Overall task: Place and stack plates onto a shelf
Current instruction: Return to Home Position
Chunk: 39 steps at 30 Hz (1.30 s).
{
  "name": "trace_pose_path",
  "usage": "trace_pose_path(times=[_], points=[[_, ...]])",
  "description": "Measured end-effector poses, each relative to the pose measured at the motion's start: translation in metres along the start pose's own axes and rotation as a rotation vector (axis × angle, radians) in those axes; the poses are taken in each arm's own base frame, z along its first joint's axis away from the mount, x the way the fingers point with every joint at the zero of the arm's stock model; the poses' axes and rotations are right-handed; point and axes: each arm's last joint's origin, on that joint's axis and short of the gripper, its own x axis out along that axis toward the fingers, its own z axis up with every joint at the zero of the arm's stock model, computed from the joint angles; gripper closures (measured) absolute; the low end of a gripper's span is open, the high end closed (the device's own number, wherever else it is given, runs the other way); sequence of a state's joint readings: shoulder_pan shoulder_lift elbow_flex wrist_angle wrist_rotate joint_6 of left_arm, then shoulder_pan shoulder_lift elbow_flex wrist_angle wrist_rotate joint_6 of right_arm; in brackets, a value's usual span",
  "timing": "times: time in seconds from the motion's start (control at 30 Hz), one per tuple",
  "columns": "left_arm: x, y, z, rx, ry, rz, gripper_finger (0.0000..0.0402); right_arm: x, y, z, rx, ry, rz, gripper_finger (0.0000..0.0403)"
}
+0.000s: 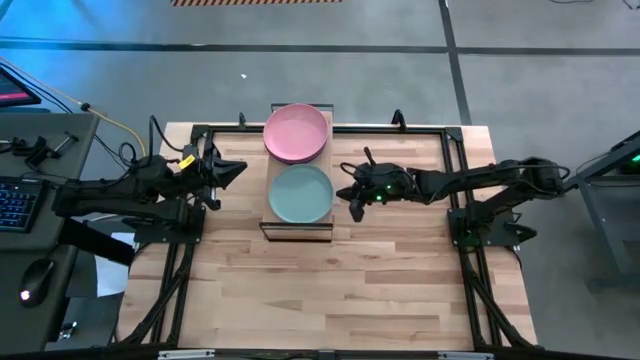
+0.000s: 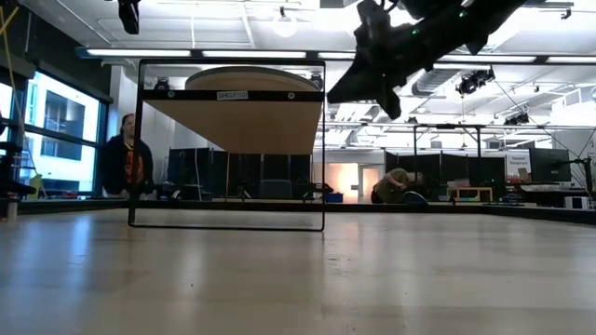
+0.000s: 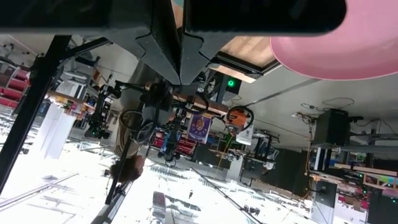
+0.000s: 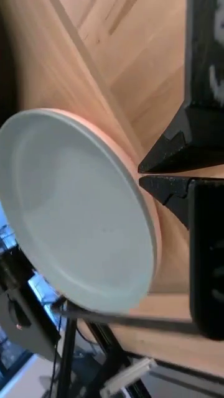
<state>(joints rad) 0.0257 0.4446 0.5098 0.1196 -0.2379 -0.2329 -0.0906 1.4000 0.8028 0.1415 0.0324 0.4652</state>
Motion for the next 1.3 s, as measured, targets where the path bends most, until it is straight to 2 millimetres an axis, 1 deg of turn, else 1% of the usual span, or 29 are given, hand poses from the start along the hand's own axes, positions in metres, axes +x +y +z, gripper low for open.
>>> trace_pose_path(times=[0.07, 0.13, 0.27, 0.37, 0.5, 0.67, 0.83, 1.0, 1.13, 1.3], points=[[0.0, 0.0, 0.0, 0.0, 0.0, 0.0, 0.0401, -0.008, 0.0, 0.003, -0.004, 0.007, 0.01, 0.0403], [0.0, 0.0, 0.0, 0.0, 0.0, 0.0, 0.0401, -0.019, 0.0, 0.009, -0.022, -0.007, 0.008, 0.0403], [0.0, 0.0, 0.0, 0.014, 0.004, 0.001, 0.0401, -0.046, 0.0, 0.025, -0.051, -0.088, 0.019, 0.0403], [0.0, 0.0, 0.0, 0.027, 0.003, 0.002, 0.0401, -0.062, 0.001, 0.034, -0.07, -0.151, 0.035, 0.0403], [0.0, 0.0, 0.0, 0.029, 0.002, 0.007, 0.0401, -0.076, 0.005, 0.039, -0.085, -0.189, 0.078, 0.0403], [0.0, 0.0, 0.0, 0.028, 0.001, 0.007, 0.0401, -0.093, 0.011, 0.045, -0.092, -0.215, 0.204, 0.0403], [0.0, 0.0, 0.0, 0.026, 0.001, 0.007, 0.0401, -0.114, 0.016, 0.053, -0.103, -0.31, 0.254, 0.0403], [0.0, 0.0, 0.0, 0.026, 0.001, 0.007, 0.0401, -0.124, 0.017, 0.055, -0.111, -0.341, 0.266, 0.0403], [0.0, 0.0, 0.0, 0.023, 0.001, 0.007, 0.0401, -0.124, 0.017, 0.055, -0.112, -0.341, 0.266, 0.0403], [0.0, 0.0, 0.0, -0.02, 0.004, -0.004, 0.0401, -0.124, 0.017, 0.055, -0.112, -0.341, 0.265, 0.0403]])
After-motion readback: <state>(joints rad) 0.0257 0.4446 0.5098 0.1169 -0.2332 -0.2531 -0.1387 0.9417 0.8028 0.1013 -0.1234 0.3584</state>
